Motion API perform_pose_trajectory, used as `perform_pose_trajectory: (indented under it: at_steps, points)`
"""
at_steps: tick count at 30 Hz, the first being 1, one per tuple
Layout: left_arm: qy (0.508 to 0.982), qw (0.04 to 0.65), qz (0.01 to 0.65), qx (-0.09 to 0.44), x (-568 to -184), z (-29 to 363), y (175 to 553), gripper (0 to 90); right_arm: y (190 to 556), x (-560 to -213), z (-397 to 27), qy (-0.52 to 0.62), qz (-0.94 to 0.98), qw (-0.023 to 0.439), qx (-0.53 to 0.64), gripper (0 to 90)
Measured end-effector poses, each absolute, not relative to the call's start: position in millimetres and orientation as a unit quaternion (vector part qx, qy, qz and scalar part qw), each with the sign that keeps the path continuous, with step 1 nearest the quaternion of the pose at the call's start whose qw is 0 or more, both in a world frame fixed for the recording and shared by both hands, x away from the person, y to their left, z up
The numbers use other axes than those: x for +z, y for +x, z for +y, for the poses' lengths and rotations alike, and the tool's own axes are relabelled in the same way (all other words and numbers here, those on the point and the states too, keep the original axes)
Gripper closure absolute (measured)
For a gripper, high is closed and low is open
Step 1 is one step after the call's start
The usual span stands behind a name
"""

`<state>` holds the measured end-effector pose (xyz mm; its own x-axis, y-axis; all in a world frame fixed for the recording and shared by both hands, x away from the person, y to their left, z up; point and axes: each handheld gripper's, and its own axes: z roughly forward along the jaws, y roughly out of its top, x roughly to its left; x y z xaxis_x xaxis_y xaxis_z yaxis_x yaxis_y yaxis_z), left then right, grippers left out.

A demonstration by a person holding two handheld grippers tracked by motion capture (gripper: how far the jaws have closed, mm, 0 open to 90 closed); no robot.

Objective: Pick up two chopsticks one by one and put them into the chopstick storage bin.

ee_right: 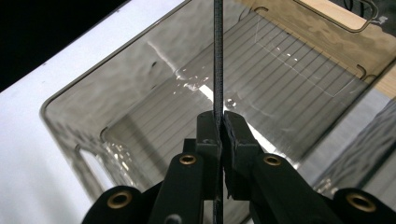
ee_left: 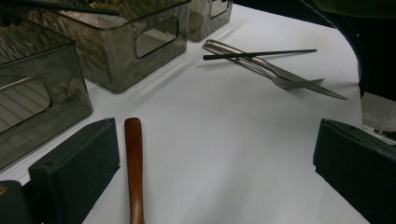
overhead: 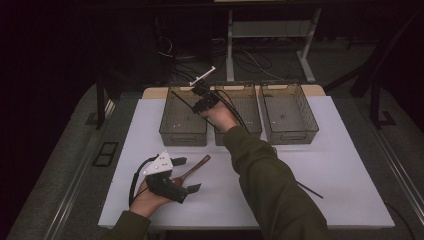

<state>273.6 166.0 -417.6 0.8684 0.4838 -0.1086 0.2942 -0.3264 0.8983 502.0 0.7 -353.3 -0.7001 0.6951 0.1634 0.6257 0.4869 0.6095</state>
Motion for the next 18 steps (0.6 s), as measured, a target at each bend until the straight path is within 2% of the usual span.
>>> perform_pose_trajectory:
  at_steps: [12,13,18]
  points:
    - [0.811,0.528,0.238,0.088,-418,165,274,0.0,512,-368,27,0.405,0.863,0.052,0.298,82.0]
    - [0.811,0.528,0.238,0.087,-418,166,274,0.0,511,-369,27,0.404,0.862,0.058,0.3,73.2]
    - [0.811,0.528,0.237,0.087,-418,166,274,0.0,509,-362,25,0.393,0.862,0.063,0.315,65.0]
